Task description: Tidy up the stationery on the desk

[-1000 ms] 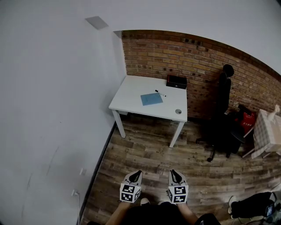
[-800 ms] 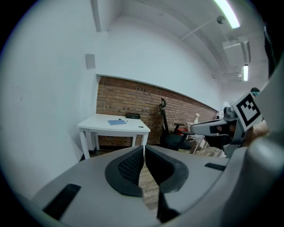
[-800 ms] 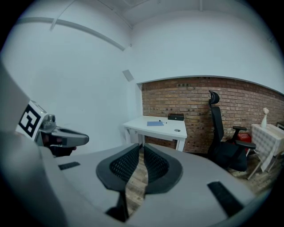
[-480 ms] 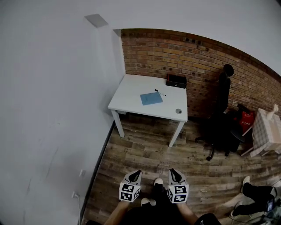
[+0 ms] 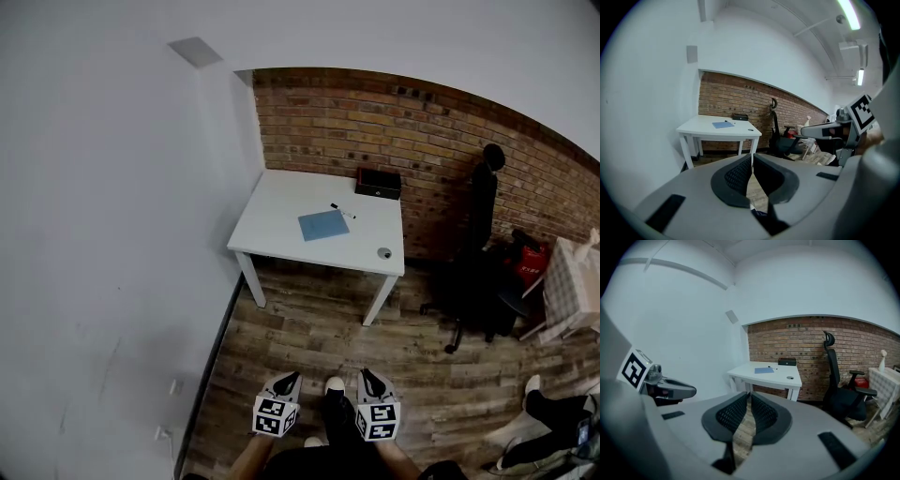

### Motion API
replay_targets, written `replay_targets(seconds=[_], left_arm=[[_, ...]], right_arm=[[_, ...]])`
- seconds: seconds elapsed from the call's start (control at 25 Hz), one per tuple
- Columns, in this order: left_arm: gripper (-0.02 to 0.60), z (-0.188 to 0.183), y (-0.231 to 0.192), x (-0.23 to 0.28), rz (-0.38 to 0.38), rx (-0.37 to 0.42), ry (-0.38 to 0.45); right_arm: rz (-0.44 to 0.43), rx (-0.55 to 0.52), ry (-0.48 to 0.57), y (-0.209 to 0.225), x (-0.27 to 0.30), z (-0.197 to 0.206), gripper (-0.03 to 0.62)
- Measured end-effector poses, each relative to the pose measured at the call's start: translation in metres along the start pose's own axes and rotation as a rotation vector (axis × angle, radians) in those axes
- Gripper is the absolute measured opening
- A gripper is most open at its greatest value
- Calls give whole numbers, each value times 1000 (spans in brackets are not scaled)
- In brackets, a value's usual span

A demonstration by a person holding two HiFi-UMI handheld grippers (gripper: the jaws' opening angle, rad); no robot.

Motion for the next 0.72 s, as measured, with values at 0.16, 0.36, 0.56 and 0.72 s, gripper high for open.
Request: replay_targets(seconds=[0.16, 0.36, 0.56, 0.72], left_arm=[[23, -21, -15, 27, -3, 4, -4], [23, -54, -28, 64, -24, 7, -15], [23, -93, -44, 105, -62, -7, -17], [23, -118, -62, 140, -99, -15, -4]], right_arm=[[-17, -1, -14, 13, 36, -8, 26], [-53, -3, -17, 39, 82, -28, 26], [-95, -21, -6, 70, 140, -55, 26], [-127, -34, 18, 92, 189, -75, 26]])
Point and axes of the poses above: the fingertips, and each gripper's own axes: x forward along the fingers, y to its right, z out of its underside, the point moved 6 cm from there along -x, backward along the fingers, and after that the axes turned 13 degrees about -x, right-handed, at the moved point
